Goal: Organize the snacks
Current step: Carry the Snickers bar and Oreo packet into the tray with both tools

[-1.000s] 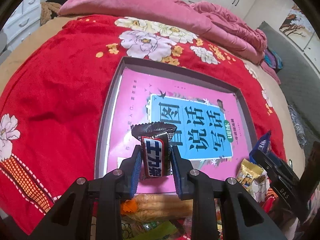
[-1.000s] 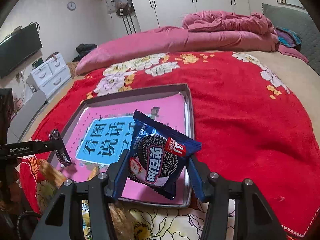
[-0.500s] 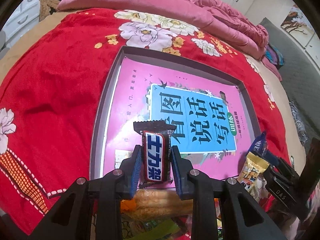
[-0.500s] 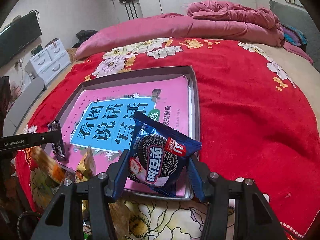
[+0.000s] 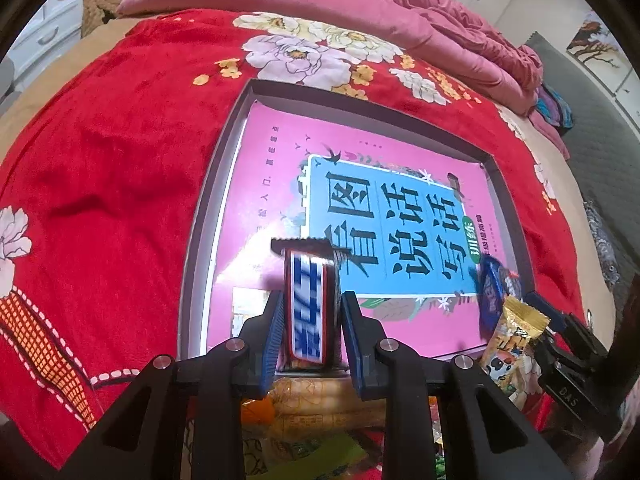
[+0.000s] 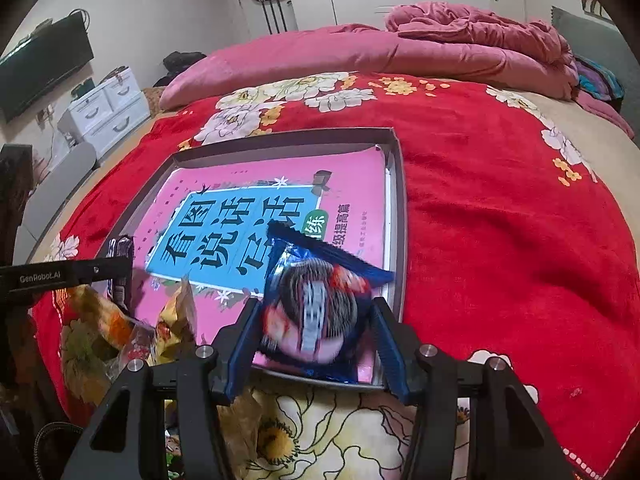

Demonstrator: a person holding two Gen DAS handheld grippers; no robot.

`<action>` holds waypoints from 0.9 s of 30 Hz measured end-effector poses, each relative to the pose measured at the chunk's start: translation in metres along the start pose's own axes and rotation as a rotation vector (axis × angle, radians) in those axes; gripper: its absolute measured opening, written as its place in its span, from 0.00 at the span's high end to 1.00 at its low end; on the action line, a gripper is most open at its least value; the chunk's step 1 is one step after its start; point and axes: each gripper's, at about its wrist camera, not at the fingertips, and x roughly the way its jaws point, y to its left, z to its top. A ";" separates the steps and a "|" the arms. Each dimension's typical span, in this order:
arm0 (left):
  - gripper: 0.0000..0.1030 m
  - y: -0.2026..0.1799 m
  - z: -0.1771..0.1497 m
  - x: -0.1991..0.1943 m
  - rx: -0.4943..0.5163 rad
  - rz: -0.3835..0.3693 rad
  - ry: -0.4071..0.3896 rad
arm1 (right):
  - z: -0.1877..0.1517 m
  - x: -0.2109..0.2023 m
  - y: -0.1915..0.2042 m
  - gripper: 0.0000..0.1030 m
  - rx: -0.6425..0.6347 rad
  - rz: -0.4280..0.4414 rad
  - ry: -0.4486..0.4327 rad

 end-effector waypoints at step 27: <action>0.61 0.001 -0.001 -0.010 -0.015 -0.058 -0.018 | 0.004 -0.015 -0.027 0.48 0.175 0.097 -0.063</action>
